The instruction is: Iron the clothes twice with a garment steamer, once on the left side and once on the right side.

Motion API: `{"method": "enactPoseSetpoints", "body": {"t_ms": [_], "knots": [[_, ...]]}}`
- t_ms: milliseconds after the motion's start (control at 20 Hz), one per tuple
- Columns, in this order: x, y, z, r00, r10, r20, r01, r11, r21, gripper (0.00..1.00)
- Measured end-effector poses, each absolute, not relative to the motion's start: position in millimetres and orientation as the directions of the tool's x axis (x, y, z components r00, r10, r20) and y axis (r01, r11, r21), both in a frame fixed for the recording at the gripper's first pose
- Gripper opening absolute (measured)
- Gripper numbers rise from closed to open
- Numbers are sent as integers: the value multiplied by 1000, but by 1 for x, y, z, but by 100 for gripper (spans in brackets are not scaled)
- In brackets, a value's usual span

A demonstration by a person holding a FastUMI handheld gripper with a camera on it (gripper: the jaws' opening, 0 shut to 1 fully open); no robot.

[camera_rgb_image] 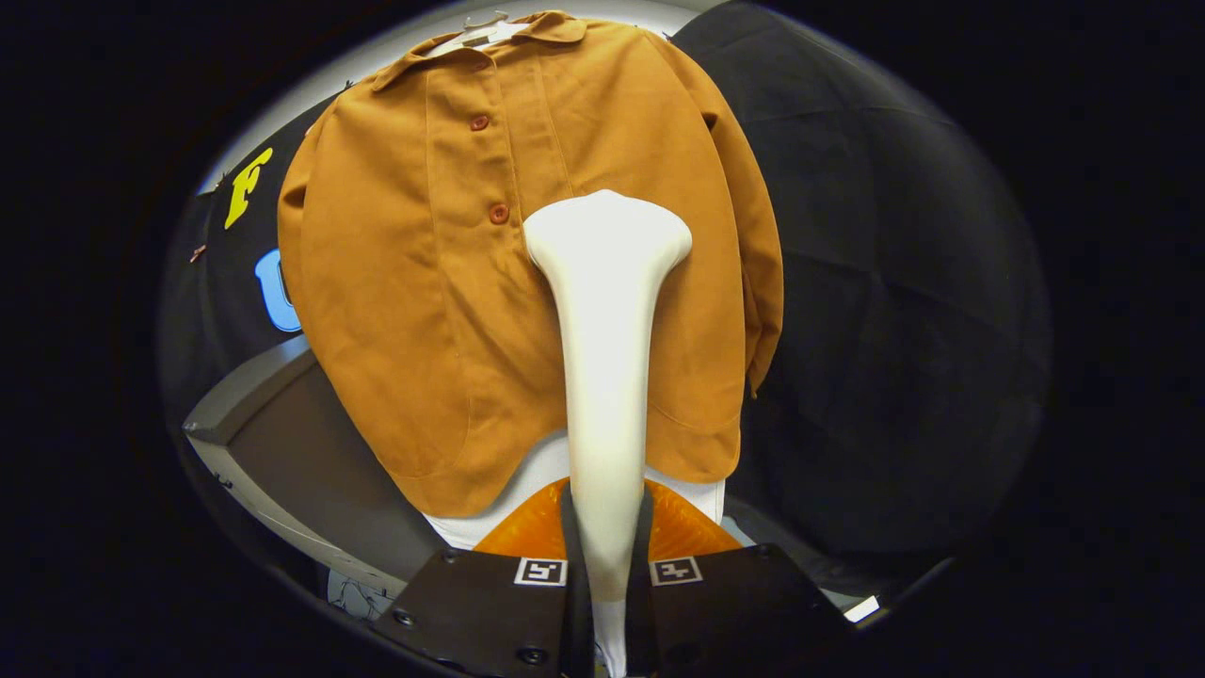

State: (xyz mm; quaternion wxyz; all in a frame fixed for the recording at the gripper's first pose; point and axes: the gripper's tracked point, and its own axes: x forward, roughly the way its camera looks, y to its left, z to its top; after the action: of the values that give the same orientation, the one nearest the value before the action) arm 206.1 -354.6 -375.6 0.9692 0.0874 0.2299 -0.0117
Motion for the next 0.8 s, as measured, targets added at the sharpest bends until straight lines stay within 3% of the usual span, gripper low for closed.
{"method": "enactPoseSetpoints", "body": {"t_ms": [800], "knots": [[163, -371, -449, 784, -3, -620, 116, 983, 142, 17]]}}
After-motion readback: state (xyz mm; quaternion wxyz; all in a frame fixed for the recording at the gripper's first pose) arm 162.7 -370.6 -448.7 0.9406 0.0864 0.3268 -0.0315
